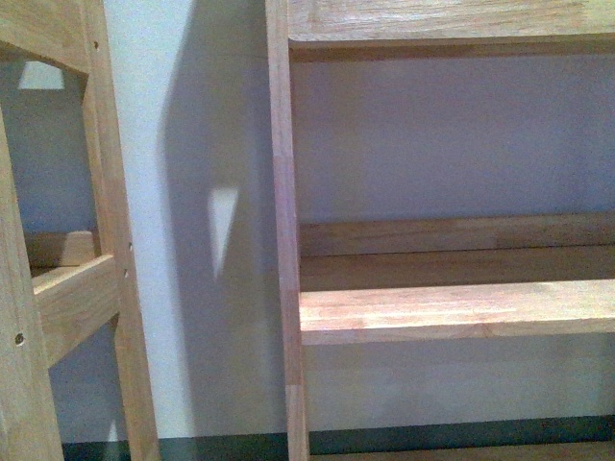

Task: Put away toys

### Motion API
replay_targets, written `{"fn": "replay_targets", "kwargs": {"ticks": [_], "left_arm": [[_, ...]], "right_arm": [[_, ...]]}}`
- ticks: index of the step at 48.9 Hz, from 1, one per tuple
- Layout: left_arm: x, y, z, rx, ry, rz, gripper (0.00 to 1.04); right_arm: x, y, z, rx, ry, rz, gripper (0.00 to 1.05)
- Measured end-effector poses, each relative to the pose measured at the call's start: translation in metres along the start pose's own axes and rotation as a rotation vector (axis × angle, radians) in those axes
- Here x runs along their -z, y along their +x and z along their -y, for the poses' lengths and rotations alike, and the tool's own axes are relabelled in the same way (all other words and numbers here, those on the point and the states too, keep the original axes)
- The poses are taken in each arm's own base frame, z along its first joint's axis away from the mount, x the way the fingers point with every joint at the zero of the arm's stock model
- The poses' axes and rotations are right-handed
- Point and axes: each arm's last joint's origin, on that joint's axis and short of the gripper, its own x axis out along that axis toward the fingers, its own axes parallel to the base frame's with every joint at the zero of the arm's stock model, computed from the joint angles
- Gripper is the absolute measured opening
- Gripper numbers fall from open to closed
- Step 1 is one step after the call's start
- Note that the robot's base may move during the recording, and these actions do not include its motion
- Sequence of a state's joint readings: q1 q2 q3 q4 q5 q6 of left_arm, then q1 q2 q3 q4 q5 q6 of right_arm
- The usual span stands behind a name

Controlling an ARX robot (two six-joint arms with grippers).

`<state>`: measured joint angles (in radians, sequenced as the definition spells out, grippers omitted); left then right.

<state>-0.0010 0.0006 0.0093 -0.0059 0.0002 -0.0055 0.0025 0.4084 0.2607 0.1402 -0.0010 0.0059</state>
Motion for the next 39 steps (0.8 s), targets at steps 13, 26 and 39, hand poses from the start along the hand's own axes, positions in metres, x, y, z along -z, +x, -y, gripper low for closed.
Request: {"fn": "replay_targets", "kwargs": {"ticks": [13, 26, 39], "left_arm": [[0.0, 0.0, 0.0, 0.0, 0.0, 0.0, 0.99], [0.0, 0.0, 0.0, 0.0, 0.0, 0.0, 0.99], [0.0, 0.0, 0.0, 0.0, 0.0, 0.0, 0.99]], "right_arm": [[0.031, -0.009, 0.0, 0.001, 0.0, -0.006, 0.18], [0.043, -0.013, 0.0, 0.0, 0.0, 0.002, 0.18], [0.056, -0.024, 0.0, 0.0, 0.0, -0.019, 0.18]]}}
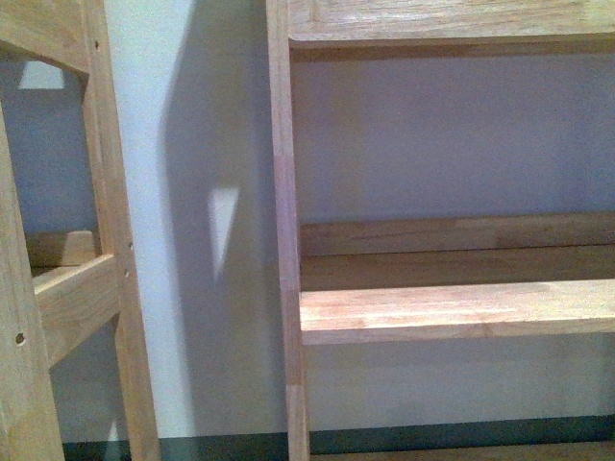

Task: Put away toys

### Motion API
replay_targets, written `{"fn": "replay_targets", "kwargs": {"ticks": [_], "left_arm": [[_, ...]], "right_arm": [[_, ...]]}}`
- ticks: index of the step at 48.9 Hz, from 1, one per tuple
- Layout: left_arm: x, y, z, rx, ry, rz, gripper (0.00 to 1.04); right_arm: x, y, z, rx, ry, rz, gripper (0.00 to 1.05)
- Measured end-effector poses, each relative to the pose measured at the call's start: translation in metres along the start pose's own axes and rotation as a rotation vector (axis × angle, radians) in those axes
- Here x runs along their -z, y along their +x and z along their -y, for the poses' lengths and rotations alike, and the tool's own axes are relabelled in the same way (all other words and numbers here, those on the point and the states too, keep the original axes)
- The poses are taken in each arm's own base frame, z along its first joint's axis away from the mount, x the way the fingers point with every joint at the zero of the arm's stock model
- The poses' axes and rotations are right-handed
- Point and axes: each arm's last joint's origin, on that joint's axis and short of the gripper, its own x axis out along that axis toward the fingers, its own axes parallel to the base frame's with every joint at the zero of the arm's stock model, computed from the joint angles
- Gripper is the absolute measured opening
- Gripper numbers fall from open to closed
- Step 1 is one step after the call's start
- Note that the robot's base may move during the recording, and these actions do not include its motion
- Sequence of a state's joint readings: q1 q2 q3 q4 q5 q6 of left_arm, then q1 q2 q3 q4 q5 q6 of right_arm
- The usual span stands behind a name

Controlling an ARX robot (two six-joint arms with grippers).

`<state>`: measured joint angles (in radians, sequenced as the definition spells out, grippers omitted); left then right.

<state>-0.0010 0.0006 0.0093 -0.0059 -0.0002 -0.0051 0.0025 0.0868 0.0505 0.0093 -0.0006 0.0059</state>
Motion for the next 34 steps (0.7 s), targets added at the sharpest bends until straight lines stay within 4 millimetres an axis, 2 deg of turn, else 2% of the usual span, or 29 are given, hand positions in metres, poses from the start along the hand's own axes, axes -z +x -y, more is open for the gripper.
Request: {"fn": "replay_targets", "kwargs": {"ticks": [5, 9, 21, 29, 31, 34], "left_arm": [[0.0, 0.0, 0.0, 0.0, 0.0, 0.0, 0.99], [0.0, 0.0, 0.0, 0.0, 0.0, 0.0, 0.99], [0.0, 0.0, 0.0, 0.0, 0.0, 0.0, 0.99], [0.0, 0.0, 0.0, 0.0, 0.0, 0.0, 0.99], [0.0, 0.0, 0.0, 0.0, 0.0, 0.0, 0.99], [0.0, 0.0, 0.0, 0.0, 0.0, 0.0, 0.99]], "right_arm": [[-0.0005, -0.0023, 0.0, 0.0, 0.0, 0.021, 0.18], [0.0083, -0.0025, 0.0, 0.0, 0.0, 0.023, 0.18], [0.0079, -0.0029, 0.0001, 0.0, -0.001, 0.028, 0.19], [0.0079, -0.0029, 0.0001, 0.0, -0.002, 0.028, 0.4], [0.0079, -0.0029, 0.0001, 0.0, -0.002, 0.028, 0.5], [0.0079, -0.0029, 0.0001, 0.0, -0.002, 0.028, 0.58]]}}
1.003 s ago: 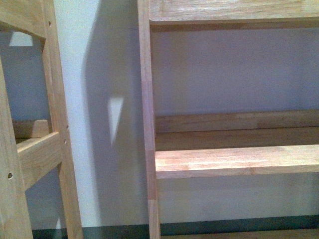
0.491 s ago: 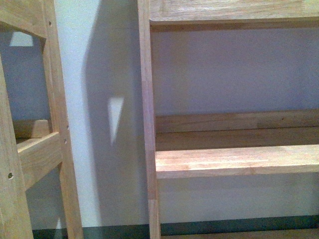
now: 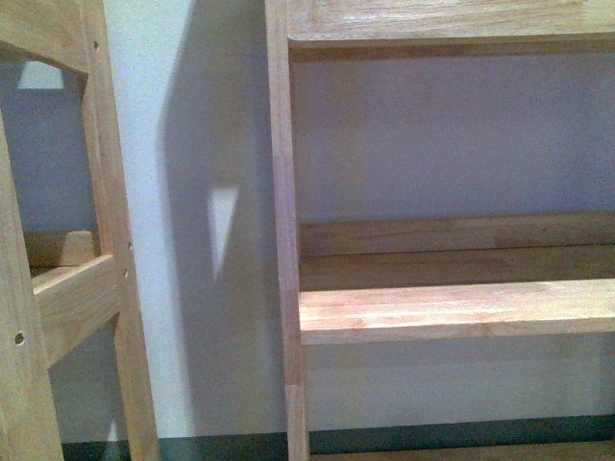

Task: Put away toys

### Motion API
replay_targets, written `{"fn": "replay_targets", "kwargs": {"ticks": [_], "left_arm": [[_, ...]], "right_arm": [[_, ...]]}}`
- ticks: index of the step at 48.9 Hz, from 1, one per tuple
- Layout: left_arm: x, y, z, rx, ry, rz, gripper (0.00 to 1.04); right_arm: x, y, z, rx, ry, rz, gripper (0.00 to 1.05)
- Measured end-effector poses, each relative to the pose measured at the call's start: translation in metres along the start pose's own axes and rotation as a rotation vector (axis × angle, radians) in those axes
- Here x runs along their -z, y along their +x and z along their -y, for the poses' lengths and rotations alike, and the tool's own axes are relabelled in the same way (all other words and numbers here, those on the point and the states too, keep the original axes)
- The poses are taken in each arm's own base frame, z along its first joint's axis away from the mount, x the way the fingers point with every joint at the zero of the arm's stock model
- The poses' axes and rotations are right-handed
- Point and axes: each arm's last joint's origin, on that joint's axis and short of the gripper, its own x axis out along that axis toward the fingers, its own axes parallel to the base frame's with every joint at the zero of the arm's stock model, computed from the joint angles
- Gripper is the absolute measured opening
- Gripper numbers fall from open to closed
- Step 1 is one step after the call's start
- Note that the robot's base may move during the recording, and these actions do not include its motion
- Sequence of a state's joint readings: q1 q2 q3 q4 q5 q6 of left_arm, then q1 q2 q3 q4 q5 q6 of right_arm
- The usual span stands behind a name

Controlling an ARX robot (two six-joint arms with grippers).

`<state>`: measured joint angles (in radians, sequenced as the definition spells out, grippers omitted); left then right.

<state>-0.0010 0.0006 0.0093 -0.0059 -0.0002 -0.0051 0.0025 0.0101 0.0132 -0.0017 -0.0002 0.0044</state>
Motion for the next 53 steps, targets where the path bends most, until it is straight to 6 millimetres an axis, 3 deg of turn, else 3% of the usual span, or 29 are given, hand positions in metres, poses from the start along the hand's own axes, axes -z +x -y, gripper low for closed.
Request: {"fn": "replay_targets", "kwargs": {"ticks": [12, 53], "left_arm": [[0.0, 0.0, 0.0, 0.0, 0.0, 0.0, 0.99], [0.0, 0.0, 0.0, 0.0, 0.0, 0.0, 0.99]], "right_arm": [[0.0, 0.0, 0.0, 0.0, 0.004, 0.0, 1.05], [0.0, 0.0, 0.0, 0.0, -0.001, 0.0, 1.04]]}}
